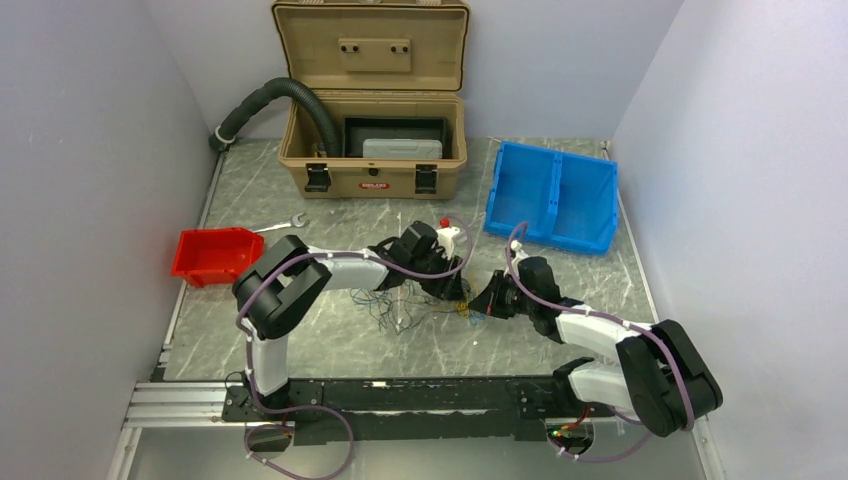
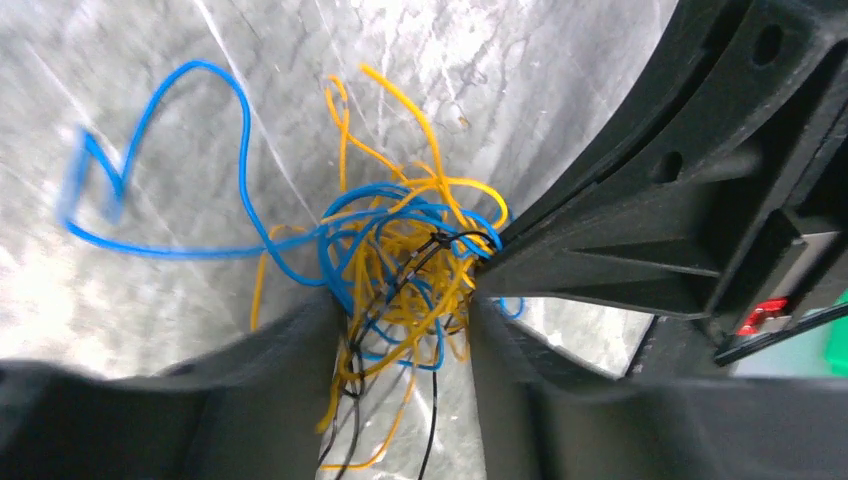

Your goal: Untangle the cables

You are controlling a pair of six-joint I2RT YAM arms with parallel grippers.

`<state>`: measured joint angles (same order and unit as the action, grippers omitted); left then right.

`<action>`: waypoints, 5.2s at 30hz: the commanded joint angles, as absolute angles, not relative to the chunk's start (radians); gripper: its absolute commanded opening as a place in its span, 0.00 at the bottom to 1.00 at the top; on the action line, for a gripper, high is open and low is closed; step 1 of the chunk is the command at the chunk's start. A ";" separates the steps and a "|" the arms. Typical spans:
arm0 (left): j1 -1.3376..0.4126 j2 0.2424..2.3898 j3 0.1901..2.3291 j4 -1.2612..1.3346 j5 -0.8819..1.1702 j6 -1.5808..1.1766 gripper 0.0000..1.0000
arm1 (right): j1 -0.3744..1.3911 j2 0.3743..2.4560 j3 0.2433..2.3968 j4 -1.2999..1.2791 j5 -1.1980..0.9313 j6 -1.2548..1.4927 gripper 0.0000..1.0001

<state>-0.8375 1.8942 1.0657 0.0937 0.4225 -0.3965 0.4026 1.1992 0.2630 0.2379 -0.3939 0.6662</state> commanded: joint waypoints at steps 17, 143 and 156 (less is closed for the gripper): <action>-0.704 1.590 0.845 0.077 0.196 -0.448 0.00 | 0.398 0.913 0.369 -0.226 0.130 0.767 0.00; -0.784 1.145 0.634 0.435 0.375 -0.501 0.90 | 0.203 0.689 0.589 -0.069 -0.602 0.559 0.00; -0.837 1.175 0.558 0.642 0.273 -0.755 0.84 | 0.204 0.720 0.586 -0.036 -0.603 0.592 0.00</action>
<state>-0.8249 1.1320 0.4946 0.5636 0.2913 -0.6502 0.2012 0.7231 0.5568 -0.0715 -0.6029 0.5800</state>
